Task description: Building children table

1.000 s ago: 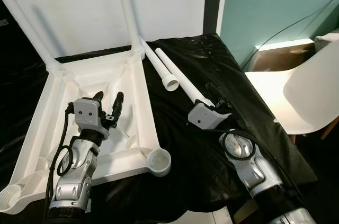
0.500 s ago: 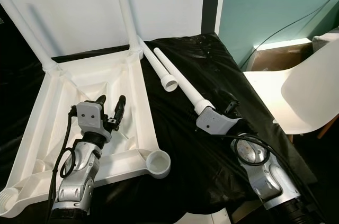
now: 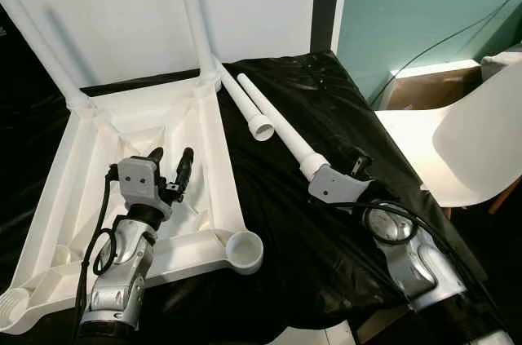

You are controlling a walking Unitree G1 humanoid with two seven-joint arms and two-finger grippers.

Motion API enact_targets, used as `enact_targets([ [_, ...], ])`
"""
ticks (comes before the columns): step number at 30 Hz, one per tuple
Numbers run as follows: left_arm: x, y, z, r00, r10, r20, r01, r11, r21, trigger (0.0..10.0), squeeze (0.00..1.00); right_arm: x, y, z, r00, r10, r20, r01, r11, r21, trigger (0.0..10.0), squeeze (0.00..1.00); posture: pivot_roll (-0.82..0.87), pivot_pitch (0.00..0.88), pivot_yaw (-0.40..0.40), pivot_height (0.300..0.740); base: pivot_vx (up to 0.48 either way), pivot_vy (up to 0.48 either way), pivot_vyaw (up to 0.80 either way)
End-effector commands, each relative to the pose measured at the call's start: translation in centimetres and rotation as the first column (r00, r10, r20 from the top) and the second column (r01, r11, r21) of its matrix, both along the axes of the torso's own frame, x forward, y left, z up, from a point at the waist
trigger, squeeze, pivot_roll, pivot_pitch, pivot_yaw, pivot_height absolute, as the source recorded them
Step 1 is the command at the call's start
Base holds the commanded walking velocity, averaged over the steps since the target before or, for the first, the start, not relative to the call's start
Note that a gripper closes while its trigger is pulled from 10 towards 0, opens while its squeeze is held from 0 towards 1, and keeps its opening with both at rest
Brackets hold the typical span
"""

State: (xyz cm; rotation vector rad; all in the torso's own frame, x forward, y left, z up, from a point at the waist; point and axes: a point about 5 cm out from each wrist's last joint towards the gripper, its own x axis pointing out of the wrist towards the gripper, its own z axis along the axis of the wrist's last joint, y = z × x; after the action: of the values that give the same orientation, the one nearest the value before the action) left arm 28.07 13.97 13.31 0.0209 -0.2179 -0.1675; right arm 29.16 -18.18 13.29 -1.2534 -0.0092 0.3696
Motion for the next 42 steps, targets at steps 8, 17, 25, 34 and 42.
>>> enact_targets([
  [8, -0.2, 0.6, 0.0, 0.999, 0.045, 0.01, -0.045, 0.999, 0.008, 10.0, 0.0, 1.8, 0.2, -1.1, 1.0, 0.017, -0.01, -0.017, 0.999, -0.046, 10.0, 0.0, -0.09, 0.0, 0.061, 0.74, 0.0, 0.0, 0.0],
  [17, -0.5, 1.1, -0.1, 0.998, 0.066, 0.012, -0.066, 0.998, 0.016, 10.0, 0.0, 3.2, 1.5, -0.5, 0.998, 0.052, 0.019, -0.051, 0.998, -0.046, 10.0, 0.0, -0.05, 0.0, 0.054, 0.74, 0.0, 0.0, 0.0],
  [25, -0.6, 1.2, -0.1, 0.997, 0.072, 0.017, -0.072, 0.997, 0.025, 10.0, 0.0, 3.8, 2.6, 0.0, 0.996, 0.088, 0.006, -0.088, 0.996, -0.023, 10.0, 0.0, -0.04, 0.0, 0.045, 0.74, 0.0, 0.0, 0.0],
  [34, -0.6, 0.8, -0.3, 0.998, 0.064, 0.013, -0.064, 0.998, 0.022, 10.0, 0.0, 2.8, 3.4, -0.4, 0.995, 0.1, -0.028, -0.099, 0.995, 0.015, 10.0, 0.0, -0.06, 0.0, 0.047, 0.74, 0.0, 0.0, 0.0],
  [42, -0.6, 0.7, -0.3, 0.998, 0.054, 0.009, -0.054, 0.998, 0.025, 10.0, 0.0, 2.4, 4.1, -0.2, 0.992, 0.121, -0.039, -0.119, 0.992, 0.044, 10.0, 0.0, -0.06, 0.0, 0.05, 0.74, 0.0, 0.0, 0.0],
])
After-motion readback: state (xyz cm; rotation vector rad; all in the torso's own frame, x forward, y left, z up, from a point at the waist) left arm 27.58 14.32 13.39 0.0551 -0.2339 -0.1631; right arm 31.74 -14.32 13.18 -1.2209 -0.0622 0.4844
